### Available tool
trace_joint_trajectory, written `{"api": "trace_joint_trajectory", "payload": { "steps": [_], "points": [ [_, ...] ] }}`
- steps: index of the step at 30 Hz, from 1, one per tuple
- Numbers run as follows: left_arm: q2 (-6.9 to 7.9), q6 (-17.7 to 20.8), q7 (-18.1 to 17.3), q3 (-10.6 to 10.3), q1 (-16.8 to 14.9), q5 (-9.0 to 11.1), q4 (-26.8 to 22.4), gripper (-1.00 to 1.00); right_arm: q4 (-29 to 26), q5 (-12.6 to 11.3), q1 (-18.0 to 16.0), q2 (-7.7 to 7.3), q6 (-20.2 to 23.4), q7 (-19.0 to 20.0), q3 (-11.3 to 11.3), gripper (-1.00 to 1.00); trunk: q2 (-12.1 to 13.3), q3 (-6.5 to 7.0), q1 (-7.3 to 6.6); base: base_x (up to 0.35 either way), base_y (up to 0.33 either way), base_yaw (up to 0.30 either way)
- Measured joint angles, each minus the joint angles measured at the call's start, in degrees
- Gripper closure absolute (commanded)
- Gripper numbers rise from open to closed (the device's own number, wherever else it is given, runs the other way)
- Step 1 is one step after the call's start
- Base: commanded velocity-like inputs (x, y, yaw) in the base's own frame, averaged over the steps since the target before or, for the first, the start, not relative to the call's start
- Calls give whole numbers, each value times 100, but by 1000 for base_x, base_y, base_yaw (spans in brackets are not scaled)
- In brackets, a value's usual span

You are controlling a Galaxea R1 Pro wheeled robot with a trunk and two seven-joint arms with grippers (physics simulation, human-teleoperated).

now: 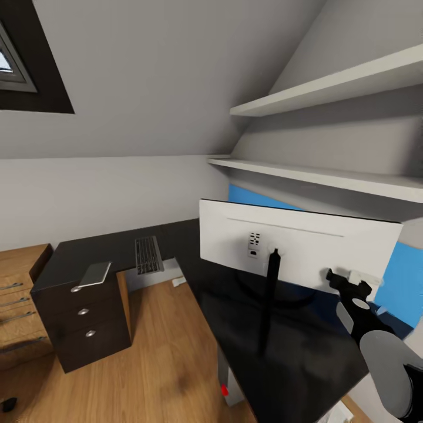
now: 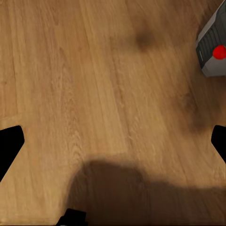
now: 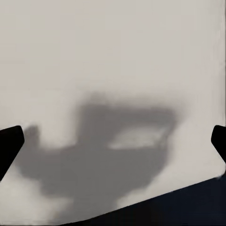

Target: In the bedroom, organize the workspace by keeping the computer under the desk, ensuring the monitor is on the desk, placing the keyboard on the desk next to the monitor, placing the mouse on the desk next to the keyboard, moving the folder from the swivel chair onto the desk next to the mouse, stacking the notebook on top of the folder with the pen on top of the notebook, and positioning the swivel chair next to the desk.

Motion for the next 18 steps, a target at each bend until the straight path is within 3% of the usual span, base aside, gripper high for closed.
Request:
{"api": "trace_joint_trajectory", "payload": {
  "steps": [11, 18],
  "points": [
    [18, 0, -5, 0, -1, 4, 0, -100, 294, -38, 38, 42, -29, 175, -4, -100, 0, 0, 1, -304, 0, 0],
    [20, 0, -6, 0, 0, 4, 4, -100, 665, -34, 54, 294, -57, 635, -3, -100, 0, -2, -1, -173, 0, 31]
  ]
}}
